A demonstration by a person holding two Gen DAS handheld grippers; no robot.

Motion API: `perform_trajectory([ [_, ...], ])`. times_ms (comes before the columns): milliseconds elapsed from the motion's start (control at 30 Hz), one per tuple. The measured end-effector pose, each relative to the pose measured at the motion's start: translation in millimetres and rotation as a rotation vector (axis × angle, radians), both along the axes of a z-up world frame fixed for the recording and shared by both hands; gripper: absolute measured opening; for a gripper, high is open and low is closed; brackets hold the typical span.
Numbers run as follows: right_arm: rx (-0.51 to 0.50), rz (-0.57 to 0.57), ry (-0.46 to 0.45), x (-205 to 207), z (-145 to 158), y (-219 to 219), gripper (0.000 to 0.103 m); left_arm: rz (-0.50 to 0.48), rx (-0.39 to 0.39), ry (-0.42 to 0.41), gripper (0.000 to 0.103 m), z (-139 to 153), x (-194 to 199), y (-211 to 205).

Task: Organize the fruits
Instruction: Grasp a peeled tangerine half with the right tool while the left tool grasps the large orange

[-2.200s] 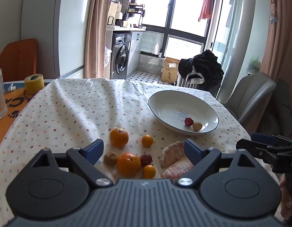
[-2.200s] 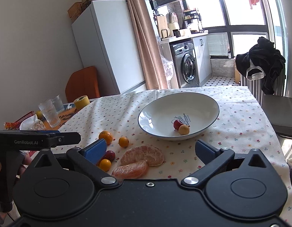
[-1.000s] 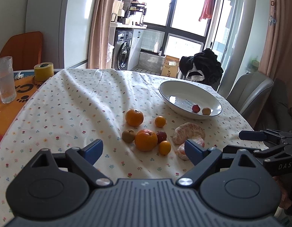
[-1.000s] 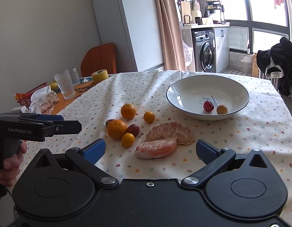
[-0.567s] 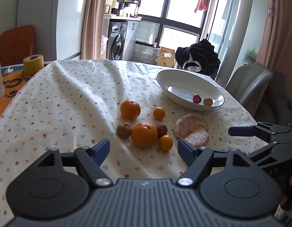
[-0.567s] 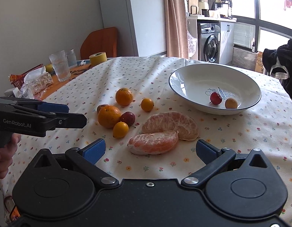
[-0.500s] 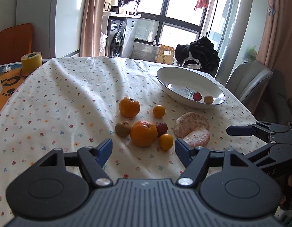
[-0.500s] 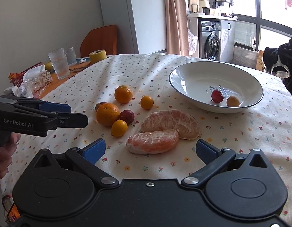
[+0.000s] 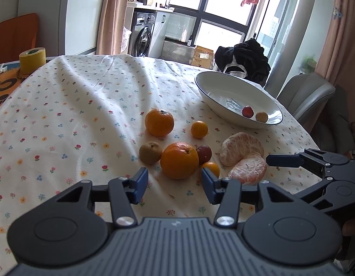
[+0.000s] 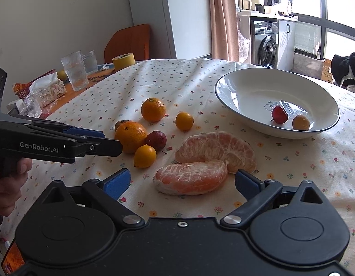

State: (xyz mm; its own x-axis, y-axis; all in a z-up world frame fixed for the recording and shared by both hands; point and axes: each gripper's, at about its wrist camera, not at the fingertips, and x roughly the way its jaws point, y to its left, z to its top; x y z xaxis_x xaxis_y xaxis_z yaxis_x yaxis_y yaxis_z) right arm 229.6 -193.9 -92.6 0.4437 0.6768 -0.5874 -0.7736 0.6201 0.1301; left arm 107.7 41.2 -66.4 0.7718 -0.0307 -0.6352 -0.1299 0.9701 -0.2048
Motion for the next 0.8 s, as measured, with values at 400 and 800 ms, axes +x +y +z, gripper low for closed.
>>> perform_trajectory([
  [400,-0.065,-0.017,-0.066,-1,-6,7,0.072,-0.009,-0.009,-0.004,0.045,-1,13,-2],
  [800,-0.034,-0.027,-0.042,-1,0,-5,0.069,0.016,-0.002,0.032,0.046,-7,32,-4],
])
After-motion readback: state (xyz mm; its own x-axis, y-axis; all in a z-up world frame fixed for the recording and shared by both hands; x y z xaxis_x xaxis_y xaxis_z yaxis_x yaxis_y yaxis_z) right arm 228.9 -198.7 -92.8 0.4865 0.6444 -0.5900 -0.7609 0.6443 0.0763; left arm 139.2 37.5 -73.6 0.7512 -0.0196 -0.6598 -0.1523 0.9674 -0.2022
